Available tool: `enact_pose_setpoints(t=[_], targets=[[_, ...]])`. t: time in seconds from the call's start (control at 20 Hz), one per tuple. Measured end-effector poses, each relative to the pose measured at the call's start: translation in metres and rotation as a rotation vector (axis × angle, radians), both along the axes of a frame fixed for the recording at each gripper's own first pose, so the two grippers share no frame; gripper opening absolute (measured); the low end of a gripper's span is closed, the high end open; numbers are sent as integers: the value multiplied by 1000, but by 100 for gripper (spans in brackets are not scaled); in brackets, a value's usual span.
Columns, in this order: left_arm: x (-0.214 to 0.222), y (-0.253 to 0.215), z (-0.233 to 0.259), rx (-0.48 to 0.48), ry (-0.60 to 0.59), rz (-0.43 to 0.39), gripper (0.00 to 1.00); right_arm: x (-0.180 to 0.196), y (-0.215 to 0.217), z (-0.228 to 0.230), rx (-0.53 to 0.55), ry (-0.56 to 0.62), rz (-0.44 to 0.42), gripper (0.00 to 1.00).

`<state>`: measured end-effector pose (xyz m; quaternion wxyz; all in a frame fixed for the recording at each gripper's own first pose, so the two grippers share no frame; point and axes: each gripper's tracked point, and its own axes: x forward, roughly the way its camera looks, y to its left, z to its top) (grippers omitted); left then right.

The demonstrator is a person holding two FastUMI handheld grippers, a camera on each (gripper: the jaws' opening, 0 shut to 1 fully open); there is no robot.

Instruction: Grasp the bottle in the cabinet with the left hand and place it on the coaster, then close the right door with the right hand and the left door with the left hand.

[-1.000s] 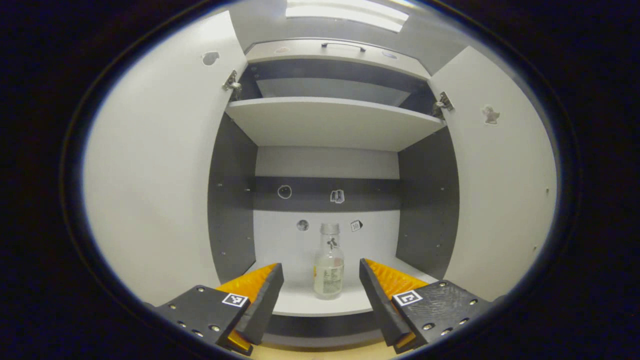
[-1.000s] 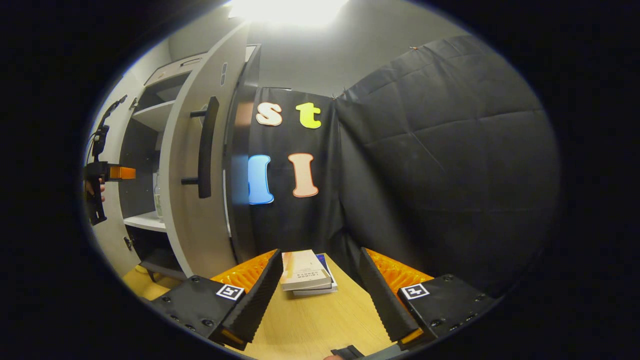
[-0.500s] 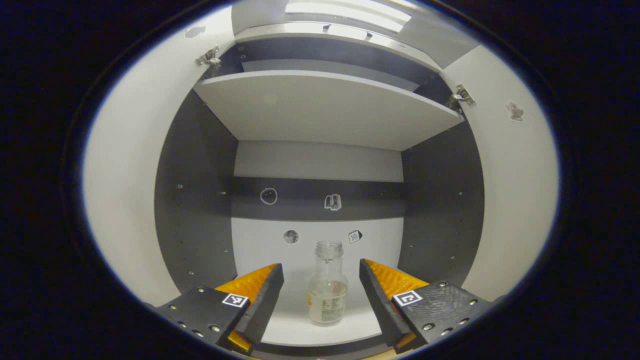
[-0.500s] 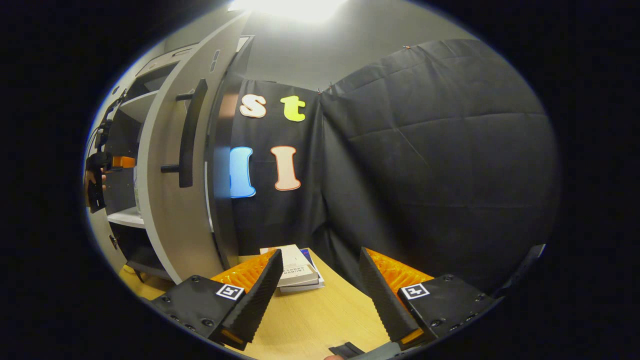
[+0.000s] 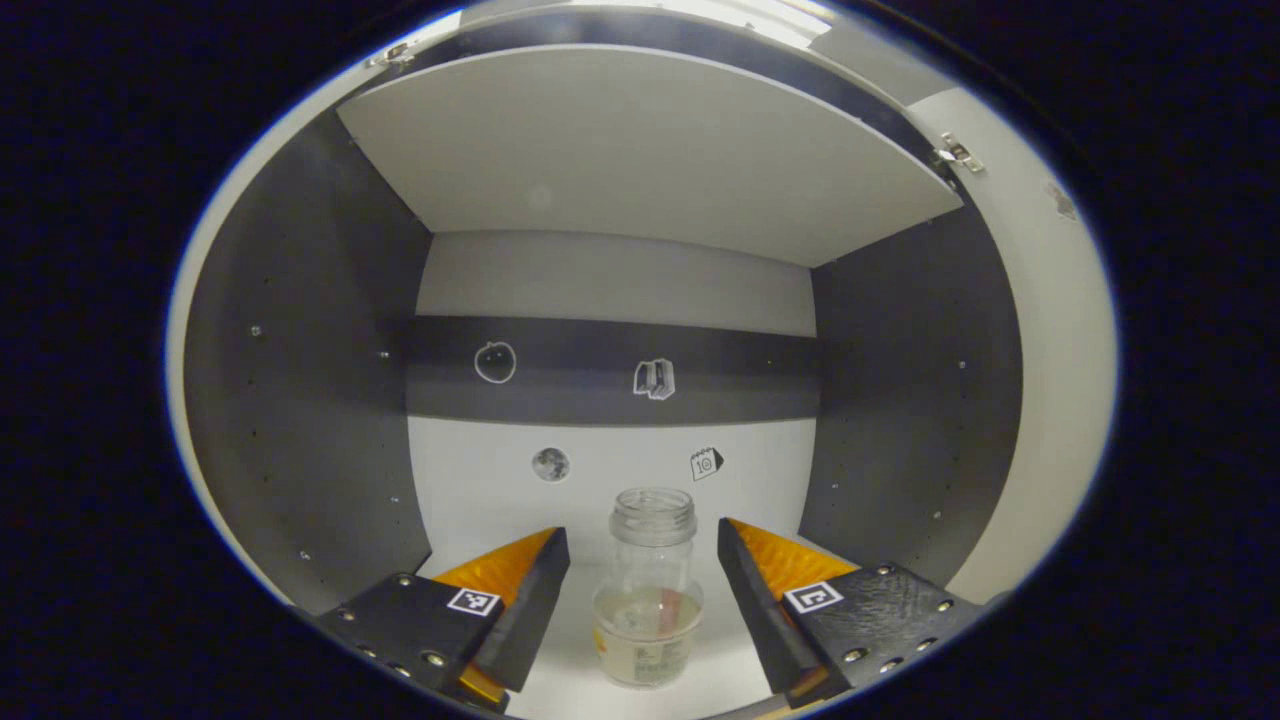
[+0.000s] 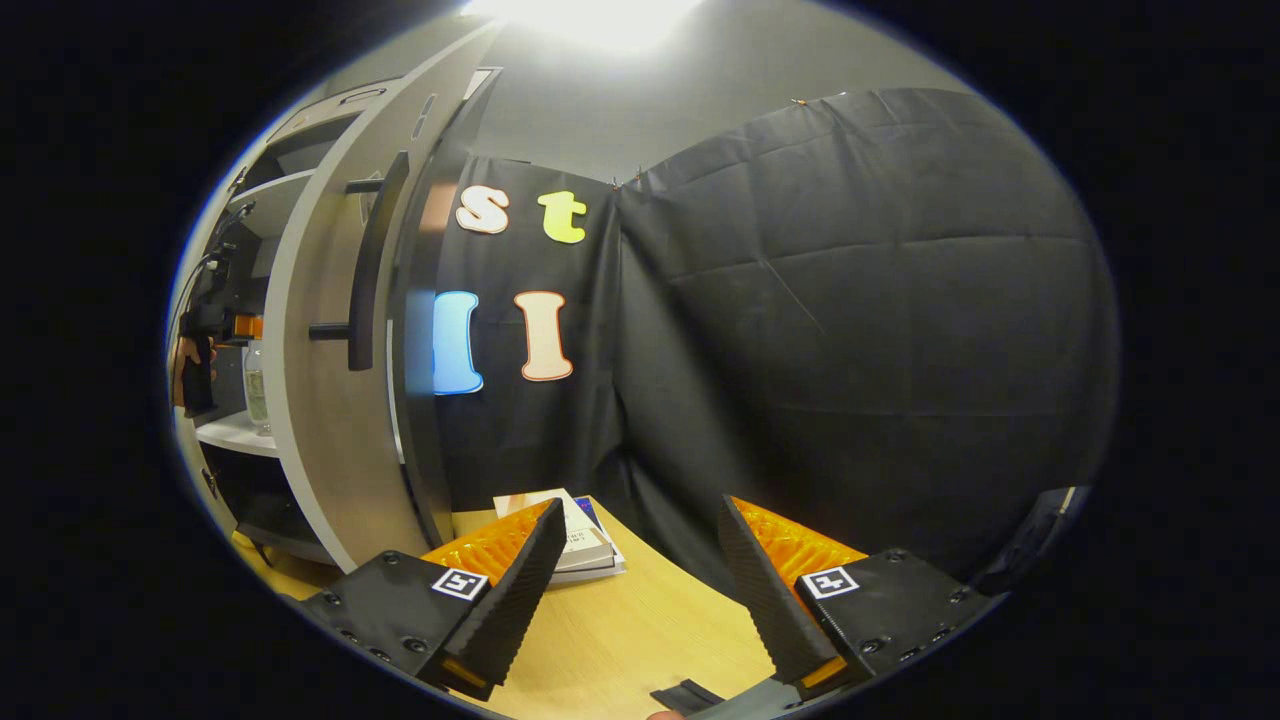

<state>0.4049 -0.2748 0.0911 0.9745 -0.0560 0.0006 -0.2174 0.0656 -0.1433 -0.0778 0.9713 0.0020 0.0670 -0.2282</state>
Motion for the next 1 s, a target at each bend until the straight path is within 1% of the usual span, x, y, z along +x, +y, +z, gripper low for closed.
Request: enact_pose_setpoints(t=[0.05,0.2,0.25,0.3,0.35,0.4,0.65,0.8,1.0], targets=[[5,-1,-2,14,-1,7,82,0,2,-1,-4,2,2,94],[10,-7,-4,28,-6,16,43,-3,3,-3,-16,4,10,94],[6,-3,-3,35,-8,23,43,-4,3,-1,-22,0,15,94],[1,-4,-3,37,-2,17,41,-5,4,-1,-28,-3,19,98],[-5,-3,-2,31,1,9,41,-6,4,0,-30,-6,25,94],[-12,0,1,25,-2,9,41,-7,3,0,-28,-8,33,98],[-52,22,2,3,-5,21,40,-12,6,-5,-4,-5,99,98],[-77,35,1,-6,-3,37,41,-21,8,-7,-6,5,142,98],[-116,43,-10,-8,-11,50,40,-36,7,-8,-7,10,183,98]])
